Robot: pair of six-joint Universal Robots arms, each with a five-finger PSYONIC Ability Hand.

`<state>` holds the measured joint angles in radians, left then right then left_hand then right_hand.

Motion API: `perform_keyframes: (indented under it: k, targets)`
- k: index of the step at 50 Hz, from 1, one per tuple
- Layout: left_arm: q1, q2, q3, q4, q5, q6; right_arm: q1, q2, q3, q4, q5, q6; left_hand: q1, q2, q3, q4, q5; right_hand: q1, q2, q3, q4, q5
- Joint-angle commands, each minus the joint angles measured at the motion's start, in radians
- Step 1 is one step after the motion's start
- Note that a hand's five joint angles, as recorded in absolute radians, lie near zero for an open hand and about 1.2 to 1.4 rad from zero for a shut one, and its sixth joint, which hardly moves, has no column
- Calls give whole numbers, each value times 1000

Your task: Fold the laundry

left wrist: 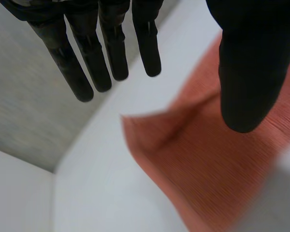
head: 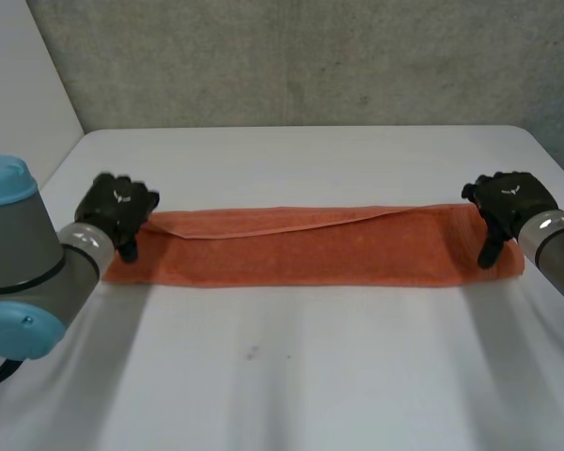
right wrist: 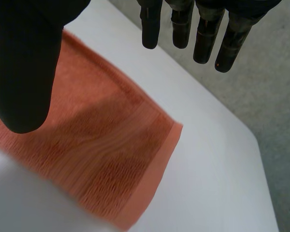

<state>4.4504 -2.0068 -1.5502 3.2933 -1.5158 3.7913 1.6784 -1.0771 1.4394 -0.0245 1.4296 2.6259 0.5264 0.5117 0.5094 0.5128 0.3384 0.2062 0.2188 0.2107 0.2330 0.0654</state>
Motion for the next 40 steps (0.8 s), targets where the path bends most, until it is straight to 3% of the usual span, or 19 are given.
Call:
perform_keyframes:
  k: [1, 10, 13, 14, 24, 40]
  targets:
    - [46, -107, 62, -81, 45, -2, -20, 8, 21, -2, 2, -6, 195, 210, 212, 209, 209, -32, -44, -36, -58, -65]
    - [52, -231, 182, -80, 48, -36, -17, 17, 30, -2, 3, -9, 130, 145, 147, 144, 144, -32, -44, -36, -58, -65]
    - [53, -276, 246, -75, 49, -47, -16, 17, 35, -2, 2, -9, -101, -86, -84, -87, -87, -32, -44, -36, -58, -65]
    - [52, -297, 283, -70, 49, -47, -16, 17, 36, -2, 2, -9, -352, -337, -334, -338, -338, -32, -44, -36, -58, -65]
    - [55, -328, 389, -18, 32, -116, -22, 17, 44, 0, 2, -9, -352, -337, -335, -338, -338, -32, -44, -36, -58, -65]
    - [36, -155, 119, -11, 40, -133, -74, -4, 73, 28, -23, -10, -295, -281, -278, -282, -282, -32, -44, -36, -58, -65]
